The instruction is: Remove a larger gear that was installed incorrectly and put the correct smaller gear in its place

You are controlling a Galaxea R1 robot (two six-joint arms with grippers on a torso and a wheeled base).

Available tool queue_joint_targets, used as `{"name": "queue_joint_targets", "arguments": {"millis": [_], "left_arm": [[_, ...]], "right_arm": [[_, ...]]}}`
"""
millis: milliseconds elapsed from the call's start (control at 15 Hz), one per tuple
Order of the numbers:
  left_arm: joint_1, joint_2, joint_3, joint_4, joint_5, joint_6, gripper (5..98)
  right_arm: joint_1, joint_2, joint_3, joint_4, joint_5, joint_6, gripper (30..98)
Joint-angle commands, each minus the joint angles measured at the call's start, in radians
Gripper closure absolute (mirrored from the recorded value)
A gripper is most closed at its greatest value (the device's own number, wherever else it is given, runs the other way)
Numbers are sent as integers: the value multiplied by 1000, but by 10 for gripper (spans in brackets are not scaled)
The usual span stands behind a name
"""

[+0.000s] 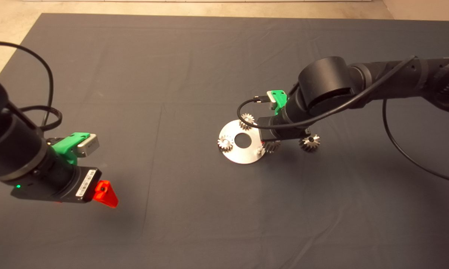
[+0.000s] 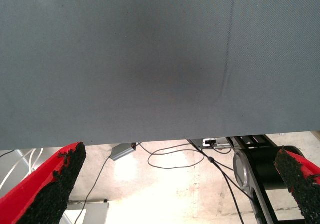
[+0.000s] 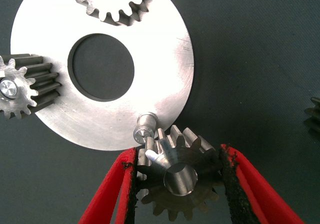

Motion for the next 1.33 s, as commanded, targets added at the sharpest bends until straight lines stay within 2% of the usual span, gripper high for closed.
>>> {"name": "queue_joint_targets", "arguments": {"millis": [0, 1267], "left_arm": [[1, -3, 2, 10, 91, 1, 54], [1, -4, 1, 12, 91, 1, 54]], "right_arm": [[19, 38, -2, -33, -124, 0, 901], [18, 41, -24, -32, -124, -1, 902]]}}
